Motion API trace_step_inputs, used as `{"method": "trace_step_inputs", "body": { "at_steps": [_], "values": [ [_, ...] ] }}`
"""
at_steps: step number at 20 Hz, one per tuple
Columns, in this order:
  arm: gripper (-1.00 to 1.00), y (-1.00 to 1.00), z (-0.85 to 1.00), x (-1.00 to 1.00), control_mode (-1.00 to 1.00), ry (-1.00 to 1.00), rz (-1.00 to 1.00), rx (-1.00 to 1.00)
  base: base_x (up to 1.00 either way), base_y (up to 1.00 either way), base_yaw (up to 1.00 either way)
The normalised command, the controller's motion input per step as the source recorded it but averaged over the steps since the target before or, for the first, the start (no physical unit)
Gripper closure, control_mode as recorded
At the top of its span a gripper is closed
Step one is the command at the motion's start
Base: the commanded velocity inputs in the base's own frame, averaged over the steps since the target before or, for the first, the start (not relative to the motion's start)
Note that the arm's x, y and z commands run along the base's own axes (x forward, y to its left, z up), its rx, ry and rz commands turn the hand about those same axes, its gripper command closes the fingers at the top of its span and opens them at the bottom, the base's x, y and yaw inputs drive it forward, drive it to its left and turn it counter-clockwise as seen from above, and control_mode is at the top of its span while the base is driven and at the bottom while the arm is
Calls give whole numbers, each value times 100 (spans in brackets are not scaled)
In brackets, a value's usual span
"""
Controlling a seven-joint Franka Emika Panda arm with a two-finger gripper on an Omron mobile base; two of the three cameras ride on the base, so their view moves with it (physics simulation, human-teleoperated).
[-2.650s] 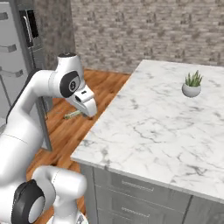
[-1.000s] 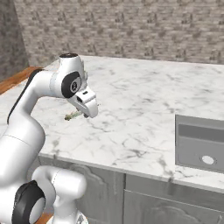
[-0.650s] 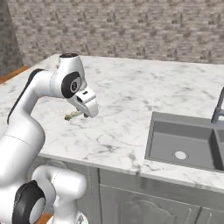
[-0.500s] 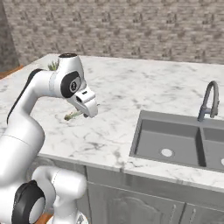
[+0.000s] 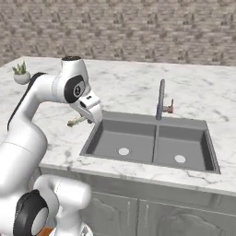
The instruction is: Retrieve the fish from the fridge and place it on the cutting board.
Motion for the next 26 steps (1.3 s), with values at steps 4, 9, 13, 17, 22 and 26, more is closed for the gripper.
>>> {"method": "trace_step_inputs", "body": {
  "at_steps": [4, 9, 13, 17, 22, 26],
  "values": [
    [100, 0, 0, 0, 100, 0, 0, 0, -9, -58, -38],
    [100, 0, 0, 0, 100, 0, 0, 0, 0, -44, -45],
    [100, 0, 0, 0, 100, 0, 0, 0, 0, -29, -51],
    [100, 0, 0, 0, 100, 0, 0, 0, -3, -22, -52],
    [100, 0, 0, 0, 100, 0, 0, 0, -1, -20, -55],
    [100, 0, 0, 0, 100, 0, 0, 0, 0, -25, -58]
  ]
}}
